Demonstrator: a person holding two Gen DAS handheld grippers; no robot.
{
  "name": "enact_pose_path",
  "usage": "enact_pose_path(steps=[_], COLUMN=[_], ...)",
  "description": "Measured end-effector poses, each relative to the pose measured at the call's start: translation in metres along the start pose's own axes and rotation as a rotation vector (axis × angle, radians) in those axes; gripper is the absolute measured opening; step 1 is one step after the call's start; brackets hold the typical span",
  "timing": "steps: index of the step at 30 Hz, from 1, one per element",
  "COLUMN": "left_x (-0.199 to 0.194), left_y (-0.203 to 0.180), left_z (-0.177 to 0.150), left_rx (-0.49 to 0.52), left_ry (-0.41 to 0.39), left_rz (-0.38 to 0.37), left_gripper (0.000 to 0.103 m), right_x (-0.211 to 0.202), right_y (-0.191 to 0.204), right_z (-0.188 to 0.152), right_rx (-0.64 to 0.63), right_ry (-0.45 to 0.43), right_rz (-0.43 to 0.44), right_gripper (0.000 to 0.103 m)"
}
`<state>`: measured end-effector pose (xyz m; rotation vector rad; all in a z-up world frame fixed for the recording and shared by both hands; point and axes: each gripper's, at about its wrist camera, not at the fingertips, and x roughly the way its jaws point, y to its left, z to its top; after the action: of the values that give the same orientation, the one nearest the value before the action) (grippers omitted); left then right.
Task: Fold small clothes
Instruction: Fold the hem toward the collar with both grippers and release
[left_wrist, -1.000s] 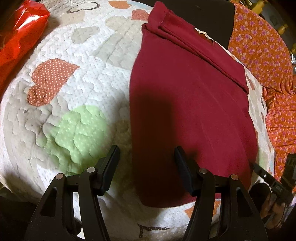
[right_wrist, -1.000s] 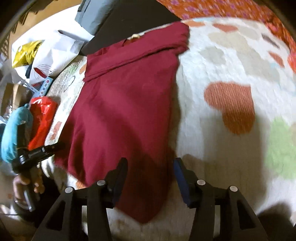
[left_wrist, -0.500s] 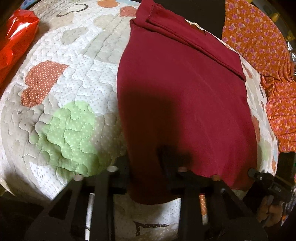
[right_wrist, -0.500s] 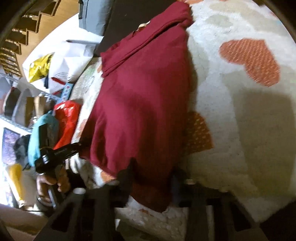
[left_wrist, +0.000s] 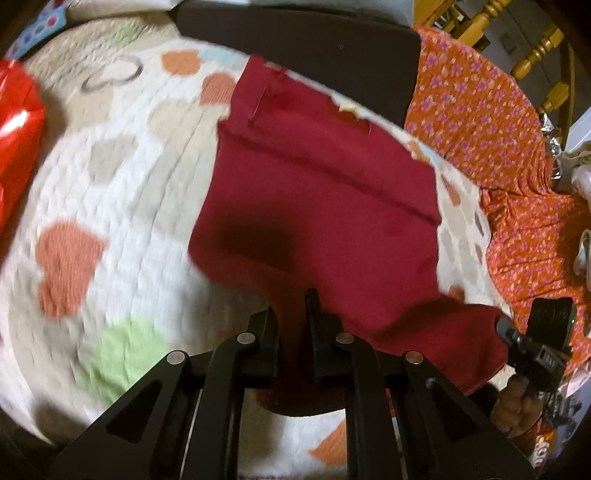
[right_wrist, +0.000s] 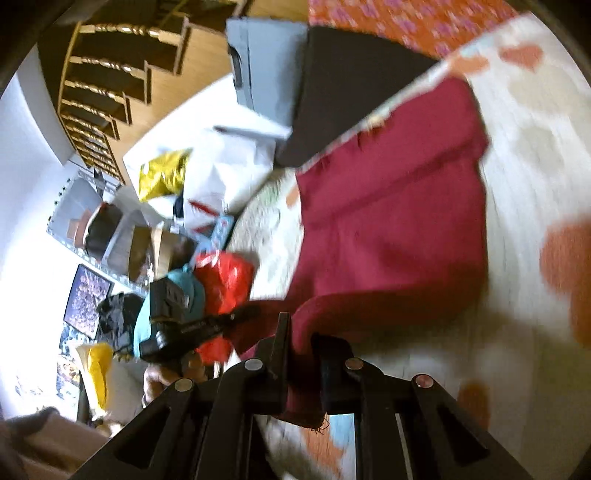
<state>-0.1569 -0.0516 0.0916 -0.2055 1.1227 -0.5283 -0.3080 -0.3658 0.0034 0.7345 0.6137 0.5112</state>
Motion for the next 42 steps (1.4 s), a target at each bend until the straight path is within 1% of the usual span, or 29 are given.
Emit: enact_pose_path(steps=[3,5,8,9,11,14,16,17,18,20,21,22,23,24,25,26,27,28,30,32,33,35,37,38,40,42], left_x=[0.001,0.006,0.02,0.029,0.045,0.072,0.088,0.104,0.119,0.135,0.139,0.14,0.137,0.134,0.125,0.118,0.107,0.099,0.086,0.081,0.083,0.094,0.115,0.121,0.139,0.153], left_y=[-0.01,-0.017,-0.025,-0.027,-0.028,-0.033,-0.035,-0.035,-0.032,-0.026,-0.025,-0.023,-0.021,-0.021,-0.018,-0.017,-0.015,-0.012,-0.006,-0.007,-0.01,-0.016,-0.02,-0.019,-0.018,-0.01], left_z=[0.038,0.07,0.11,0.128,0.153,0.19,0.207,0.218,0.227,0.237,0.242,0.248,0.253,0.258,0.263,0.266,0.269,0.271,0.274,0.27,0.266,0.258,0.252,0.25,0.247,0.25], left_rx=[0.034,0.05,0.069,0.068,0.055,0.062,0.072,0.077,0.079,0.072,0.071,0.06,0.061,0.065,0.066,0.065,0.063,0.061,0.053,0.086,0.108,0.144,0.156,0.157,0.158,0.148], left_ry=[-0.045,-0.081,-0.11,-0.117,-0.122,-0.138,-0.128,-0.103,-0.07,-0.039,-0.039,-0.032,-0.037,-0.046,-0.075,-0.103,-0.142,-0.166,-0.192,-0.202,-0.207,-0.19,-0.145,-0.139,-0.125,-0.119], left_rz=[0.011,0.029,0.054,0.069,0.075,0.102,0.131,0.126,0.104,0.099,0.098,0.08,0.019,-0.038,-0.072,-0.073,-0.072,-0.072,-0.056,-0.007,0.012,0.055,0.082,0.094,0.147,0.209], left_gripper=[0.01,0.01,0.01,0.01,0.009,0.009,0.009,0.009,0.009,0.012,0.013,0.018,0.03,0.041,0.064,0.074,0.074,0.074,0.074,0.074,0.074,0.074,0.074,0.074,0.074,0.074], right_x=[0.006,0.014,0.024,0.028,0.036,0.051,0.068,0.08,0.091,0.1,0.1,0.096,0.091,0.084,0.08,0.073,0.063,0.056,0.045,0.045,0.052,0.069,0.091,0.099,0.117,0.126], right_y=[-0.001,-0.004,-0.011,-0.016,-0.027,-0.052,-0.071,-0.083,-0.096,-0.121,-0.13,-0.138,-0.142,-0.142,-0.14,-0.138,-0.134,-0.132,-0.128,-0.115,-0.105,-0.091,-0.082,-0.084,-0.088,-0.095], right_z=[0.037,0.065,0.103,0.117,0.142,0.177,0.197,0.206,0.213,0.225,0.23,0.234,0.236,0.238,0.239,0.24,0.24,0.24,0.24,0.238,0.238,0.236,0.236,0.236,0.238,0.242], right_rx=[-0.01,-0.016,-0.031,-0.03,-0.029,0.012,0.045,0.068,0.1,0.159,0.185,0.219,0.235,0.233,0.22,0.202,0.183,0.182,0.186,0.137,0.083,0.004,-0.056,-0.07,-0.091,-0.118], right_ry=[-0.058,-0.09,-0.111,-0.12,-0.14,-0.165,-0.151,-0.134,-0.134,-0.148,-0.162,-0.192,-0.222,-0.253,-0.265,-0.287,-0.326,-0.35,-0.374,-0.357,-0.325,-0.271,-0.217,-0.195,-0.159,-0.15], right_rz=[0.008,0.014,-0.02,-0.037,-0.08,-0.115,-0.133,-0.145,-0.195,-0.277,-0.274,-0.246,-0.22,-0.211,-0.229,-0.254,-0.268,-0.257,-0.228,-0.231,-0.249,-0.299,-0.36,-0.386,-0.46,-0.537], right_gripper=[0.011,0.011,0.011,0.011,0.011,0.011,0.011,0.011,0.011,0.013,0.015,0.017,0.023,0.033,0.037,0.038,0.038,0.038,0.039,0.038,0.038,0.038,0.038,0.038,0.038,0.038])
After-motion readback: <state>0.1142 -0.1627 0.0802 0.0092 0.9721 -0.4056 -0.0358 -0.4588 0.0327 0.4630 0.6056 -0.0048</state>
